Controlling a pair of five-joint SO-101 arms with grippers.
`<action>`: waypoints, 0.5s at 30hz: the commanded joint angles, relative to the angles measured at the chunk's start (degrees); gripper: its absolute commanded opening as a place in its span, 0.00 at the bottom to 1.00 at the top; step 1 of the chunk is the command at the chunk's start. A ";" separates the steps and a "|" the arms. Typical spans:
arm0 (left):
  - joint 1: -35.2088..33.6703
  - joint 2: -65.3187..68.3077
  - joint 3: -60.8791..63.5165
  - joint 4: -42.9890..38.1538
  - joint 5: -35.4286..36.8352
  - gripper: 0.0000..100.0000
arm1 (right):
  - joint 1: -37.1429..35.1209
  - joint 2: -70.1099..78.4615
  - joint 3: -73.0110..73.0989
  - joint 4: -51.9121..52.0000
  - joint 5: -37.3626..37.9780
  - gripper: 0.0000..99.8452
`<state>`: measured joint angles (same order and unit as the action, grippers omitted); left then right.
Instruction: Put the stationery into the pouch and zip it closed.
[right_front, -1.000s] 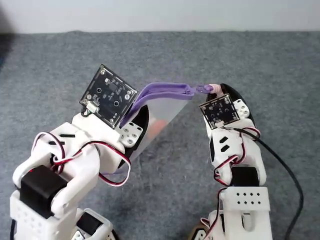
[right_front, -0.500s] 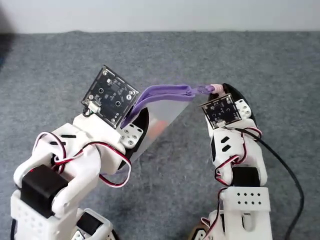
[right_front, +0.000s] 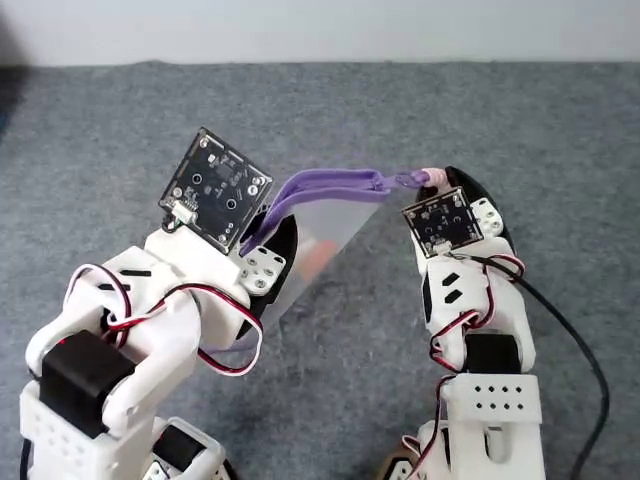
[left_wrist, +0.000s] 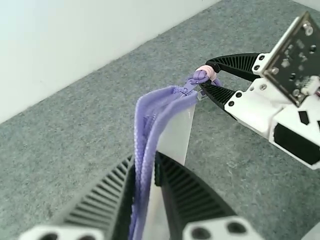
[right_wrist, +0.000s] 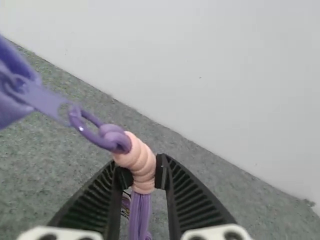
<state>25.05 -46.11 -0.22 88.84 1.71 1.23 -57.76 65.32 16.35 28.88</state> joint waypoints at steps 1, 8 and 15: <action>-1.14 -2.55 1.01 -3.87 0.35 0.01 | 2.33 1.45 1.76 1.80 0.00 0.01; -1.32 -2.55 7.25 -4.48 0.62 0.10 | 2.24 1.45 1.76 5.76 -0.09 0.01; -8.18 -2.64 9.54 -9.85 7.56 0.26 | 1.27 1.45 1.76 5.76 -0.09 0.01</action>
<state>19.08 -47.87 9.89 81.54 7.43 2.90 -55.82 68.48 22.15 28.88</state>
